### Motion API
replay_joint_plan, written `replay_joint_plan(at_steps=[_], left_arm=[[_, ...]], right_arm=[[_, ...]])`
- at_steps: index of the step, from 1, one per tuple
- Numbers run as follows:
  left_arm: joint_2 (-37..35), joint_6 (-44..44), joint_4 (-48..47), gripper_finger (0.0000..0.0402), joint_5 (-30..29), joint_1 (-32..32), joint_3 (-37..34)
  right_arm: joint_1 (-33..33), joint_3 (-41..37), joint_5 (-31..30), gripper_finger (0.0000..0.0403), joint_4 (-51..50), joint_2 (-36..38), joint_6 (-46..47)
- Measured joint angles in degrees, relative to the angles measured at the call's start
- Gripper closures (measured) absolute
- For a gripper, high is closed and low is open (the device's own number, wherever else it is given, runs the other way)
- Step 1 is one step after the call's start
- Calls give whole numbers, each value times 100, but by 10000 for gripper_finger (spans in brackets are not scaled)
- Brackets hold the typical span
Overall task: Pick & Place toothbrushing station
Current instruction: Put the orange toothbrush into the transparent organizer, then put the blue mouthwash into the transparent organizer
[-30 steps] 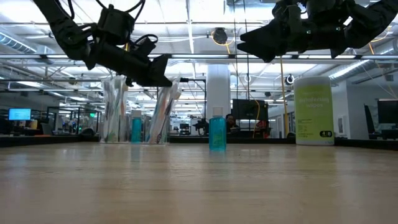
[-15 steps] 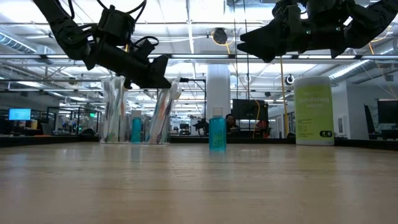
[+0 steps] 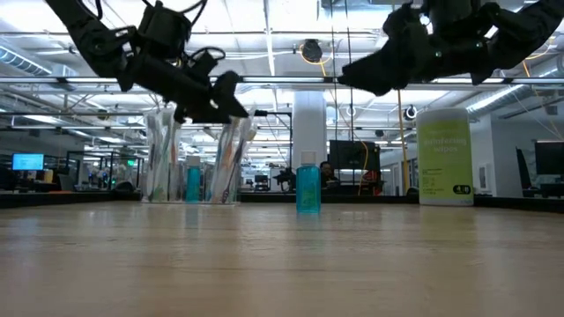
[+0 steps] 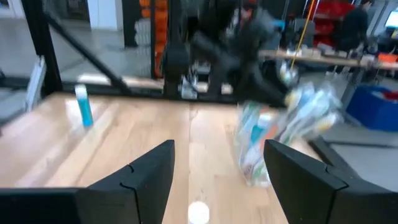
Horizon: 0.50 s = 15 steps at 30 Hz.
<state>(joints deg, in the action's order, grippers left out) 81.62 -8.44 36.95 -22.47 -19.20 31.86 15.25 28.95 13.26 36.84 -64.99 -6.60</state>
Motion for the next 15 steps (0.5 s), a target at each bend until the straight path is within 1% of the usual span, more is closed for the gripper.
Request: replay_joint_plan(at_steps=[4, 7, 9, 11, 15], left_arm=[[-313, 270, -357, 126, 2, 186, 240], [-527, 363, -1178, 118, -29, 309, 573], [-618, 350, -1736, 118, -29, 408, 841], [-765, 319, -2180, 117, 25, 537, 1048], [-1135, 363, -2544, 117, 37, 835, 1175]], right_arm=[[-60, -1, -269, 161, -218, -279, -17], [-201, -2, -565, 161, -107, -704, -153], [-278, -4, -577, 161, 39, -1008, -174], [-353, -4, -567, 161, 337, -1287, 18], [-497, -4, -573, 161, 618, -1712, 500]])
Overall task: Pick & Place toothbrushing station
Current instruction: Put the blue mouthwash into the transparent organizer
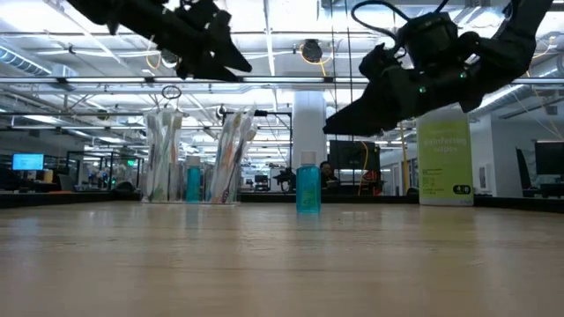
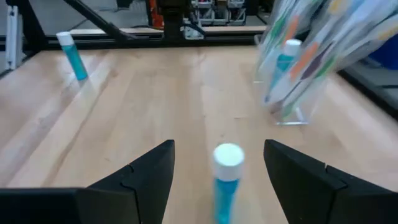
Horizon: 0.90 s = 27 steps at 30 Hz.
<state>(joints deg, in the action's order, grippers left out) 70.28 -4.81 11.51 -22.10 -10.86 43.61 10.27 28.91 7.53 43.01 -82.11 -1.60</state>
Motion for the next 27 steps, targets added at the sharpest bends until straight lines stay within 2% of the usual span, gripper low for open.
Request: replay_joint_plan(at_steps=[6, 9, 13, 17, 23, 27], left_arm=[[-594, 49, 2, 117, -13, 235, -620], [-829, -56, 633, 117, -26, 236, -1127], [-1192, -177, 1143, 117, -27, 254, -1580], [-1390, -165, 1074, 117, 31, 272, -1626], [-1574, 114, 1530, 117, 1024, 322, -1627], [-1564, 233, 1554, 117, 1000, 350, -1624]], right_arm=[[-108, 0, -33, 161, 538, -676, 93], [-102, 2, -73, 161, 549, -1002, 95], [-102, 2, -420, 161, 522, -1266, 139], [-100, 2, -490, 161, 609, -1540, 183], [-100, 27, -482, 161, 1723, -2427, 333], [-100, 220, -476, 161, 2236, -2870, 419]])
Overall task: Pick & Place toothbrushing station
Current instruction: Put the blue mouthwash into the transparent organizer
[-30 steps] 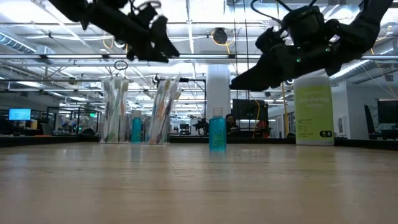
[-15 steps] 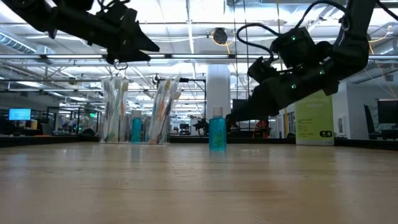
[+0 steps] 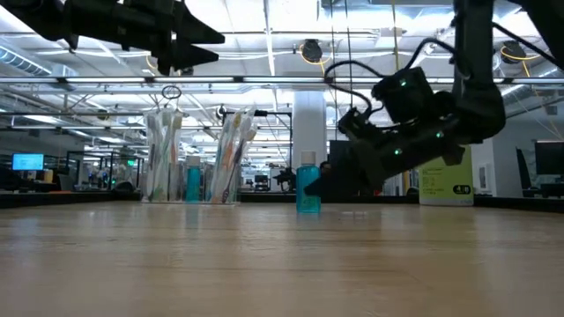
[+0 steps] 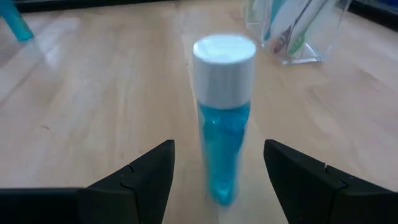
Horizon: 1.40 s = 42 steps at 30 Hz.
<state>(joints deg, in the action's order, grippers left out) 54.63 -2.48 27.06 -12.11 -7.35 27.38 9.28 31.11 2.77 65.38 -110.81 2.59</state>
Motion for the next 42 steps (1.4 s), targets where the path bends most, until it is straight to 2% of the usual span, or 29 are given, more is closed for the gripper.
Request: replay_joint_plan(at_steps=[6, 12, 25, 32, 38, 42], left_arm=[[43, -45, -35, 117, -39, 0, 0], [46, -63, -158, 117, -41, 0, 0], [46, -86, -239, 117, -196, -13, 0], [49, -509, -456, 117, -123, -11, 0], [619, -712, -321, 117, 465, 4, 19], [1324, -800, -429, 117, 515, 4, 365]], right_arm=[[-12, 376, 22, 161, -140, -421, 4], [-13, 398, 22, 173, -130, -419, 3], [-70, 396, 30, 260, -13, -419, -7], [-193, 394, 41, 303, 214, -419, -22], [-301, 456, 48, 320, 375, -276, -69], [-381, 734, 46, 319, 226, -128, -187]])
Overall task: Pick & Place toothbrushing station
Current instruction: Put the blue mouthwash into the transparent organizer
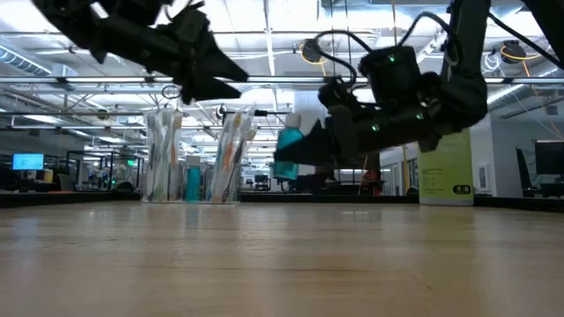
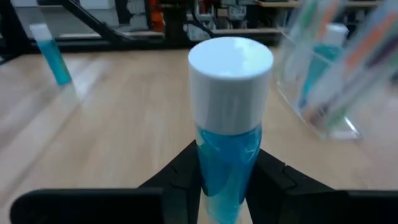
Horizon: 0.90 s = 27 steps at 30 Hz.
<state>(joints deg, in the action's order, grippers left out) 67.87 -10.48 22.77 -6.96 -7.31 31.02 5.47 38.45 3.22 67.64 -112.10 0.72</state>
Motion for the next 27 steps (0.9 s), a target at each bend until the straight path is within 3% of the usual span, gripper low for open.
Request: replay_joint_plan(at_steps=[6, 27], left_arm=[[717, 984, -99, 117, 995, 131, 529], [921, 928, -106, 129, 732, 369, 553]], right_arm=[[-102, 605, 202, 317, -470, 48, -296], [-108, 1362, 304, 316, -1108, 48, -508]])
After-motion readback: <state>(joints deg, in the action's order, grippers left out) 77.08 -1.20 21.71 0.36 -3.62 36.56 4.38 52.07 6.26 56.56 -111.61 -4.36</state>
